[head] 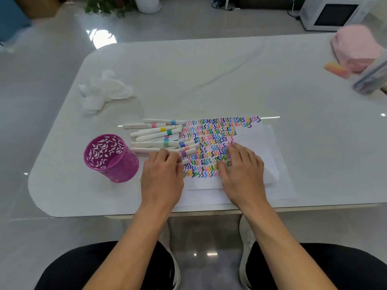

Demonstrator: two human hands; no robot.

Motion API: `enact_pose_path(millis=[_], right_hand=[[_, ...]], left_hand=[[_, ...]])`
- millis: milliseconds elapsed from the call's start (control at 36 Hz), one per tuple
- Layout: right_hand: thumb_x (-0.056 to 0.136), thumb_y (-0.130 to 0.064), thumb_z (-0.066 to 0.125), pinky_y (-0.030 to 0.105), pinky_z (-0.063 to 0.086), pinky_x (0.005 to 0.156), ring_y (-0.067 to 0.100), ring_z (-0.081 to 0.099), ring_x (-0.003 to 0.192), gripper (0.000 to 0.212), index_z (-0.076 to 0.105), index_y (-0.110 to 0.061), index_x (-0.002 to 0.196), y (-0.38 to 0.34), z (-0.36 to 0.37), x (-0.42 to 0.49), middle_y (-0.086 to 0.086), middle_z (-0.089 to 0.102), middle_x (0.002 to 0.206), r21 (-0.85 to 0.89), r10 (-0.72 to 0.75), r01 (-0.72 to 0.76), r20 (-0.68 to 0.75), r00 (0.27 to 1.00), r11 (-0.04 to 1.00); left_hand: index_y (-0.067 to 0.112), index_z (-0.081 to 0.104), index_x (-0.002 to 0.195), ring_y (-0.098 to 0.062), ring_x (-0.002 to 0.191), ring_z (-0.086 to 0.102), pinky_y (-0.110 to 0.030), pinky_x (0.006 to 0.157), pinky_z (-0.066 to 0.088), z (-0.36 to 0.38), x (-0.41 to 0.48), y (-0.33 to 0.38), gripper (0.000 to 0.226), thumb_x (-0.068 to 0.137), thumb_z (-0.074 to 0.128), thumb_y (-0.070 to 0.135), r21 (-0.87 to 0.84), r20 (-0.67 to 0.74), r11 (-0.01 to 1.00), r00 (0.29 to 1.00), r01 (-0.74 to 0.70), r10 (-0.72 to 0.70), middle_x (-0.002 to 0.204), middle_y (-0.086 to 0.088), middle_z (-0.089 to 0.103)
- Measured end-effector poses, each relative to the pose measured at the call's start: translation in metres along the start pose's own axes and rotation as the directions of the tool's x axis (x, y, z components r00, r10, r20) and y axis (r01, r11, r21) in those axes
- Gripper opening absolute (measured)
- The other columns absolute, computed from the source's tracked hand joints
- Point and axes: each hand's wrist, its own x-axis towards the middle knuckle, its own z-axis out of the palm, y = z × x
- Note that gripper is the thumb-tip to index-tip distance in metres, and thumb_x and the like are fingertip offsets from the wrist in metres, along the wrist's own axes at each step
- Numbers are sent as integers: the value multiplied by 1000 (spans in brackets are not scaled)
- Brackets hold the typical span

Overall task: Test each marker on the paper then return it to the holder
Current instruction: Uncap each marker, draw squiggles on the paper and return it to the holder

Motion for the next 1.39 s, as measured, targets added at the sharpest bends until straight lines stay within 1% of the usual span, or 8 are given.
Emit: enact_pose_path(millis=[472, 611, 750, 861, 972, 1111, 1250, 1389], right_hand=[[104, -27, 59, 38, 34, 118, 22, 49, 139, 39, 60, -13, 140, -17, 3, 0, 4, 59, 146, 140, -90, 97, -52, 995, 985], [101, -21, 64, 35, 48, 100, 23, 56, 118, 26, 68, -11, 124, -16, -2, 2, 5, 67, 124, 166, -129, 150, -131, 983, 975], [104, -21, 60, 24, 35, 78, 17, 53, 98, 15, 72, -14, 103, -10, -15, 6, 1, 68, 101, 237, -131, 157, -120, 984, 959], [107, -24, 56, 28, 50, 80, 13, 62, 93, 19, 74, -17, 107, -1, -26, 4, -4, 73, 99, 376, -111, 144, -106, 988, 915], [106, -29, 58, 11, 52, 75, 1, 68, 89, 18, 74, -24, 112, 9, -38, 2, -13, 75, 97, 491, -44, 50, -23, 999, 870], [103, -43, 61, 11, 53, 72, -1, 69, 84, 18, 71, -33, 113, 18, -49, 5, -15, 76, 89, 498, -59, -9, 121, 991, 867], [101, -47, 61, 28, 54, 73, 9, 63, 81, 19, 72, -31, 102, 23, -66, 14, -11, 68, 83, 456, -115, 76, 59, 992, 887], [101, -46, 59, 28, 44, 78, 13, 54, 91, 28, 72, -22, 98, 29, -78, 30, -2, 60, 92, 267, -197, 164, 98, 976, 950]], left_hand=[[17, 67, 115, -24, 104, 59, -38, 82, 51, 4, 1, 18, 23, 92, 70, 15, -47, 19, 998, 999, -37, 38, 111, -3, 68], [14, 67, 121, -23, 102, 59, -37, 84, 51, 3, 6, 37, 27, 94, 67, 9, -226, -22, 965, 991, -131, 129, 109, -3, 67], [25, 64, 130, -13, 92, 60, -35, 84, 52, 5, 11, 60, 35, 98, 60, 12, -513, -3, 855, 996, -77, 87, 102, 8, 62], [35, 62, 129, -4, 93, 64, -36, 83, 56, 4, 14, 76, 37, 98, 60, 16, -650, 22, 760, 999, -3, 23, 102, 15, 66], [49, 58, 128, -1, 87, 69, -27, 79, 59, 4, 16, 81, 45, 97, 60, 16, -745, 92, 657, 993, 118, -75, 96, 20, 66], [39, 63, 118, -13, 85, 75, -39, 79, 63, 2, 19, 87, 36, 96, 61, 10, -833, 192, 495, 969, 245, -156, 101, 8, 69], [38, 58, 107, -6, 81, 73, -41, 75, 62, -5, 25, 96, 23, 94, 66, 21, -756, 164, 624, 980, 197, -112, 95, 12, 71], [33, 55, 101, -8, 77, 68, -36, 70, 56, -7, 34, 96, 10, 97, 63, 29, -597, 200, 790, 980, 139, -22, 83, 12, 69]])
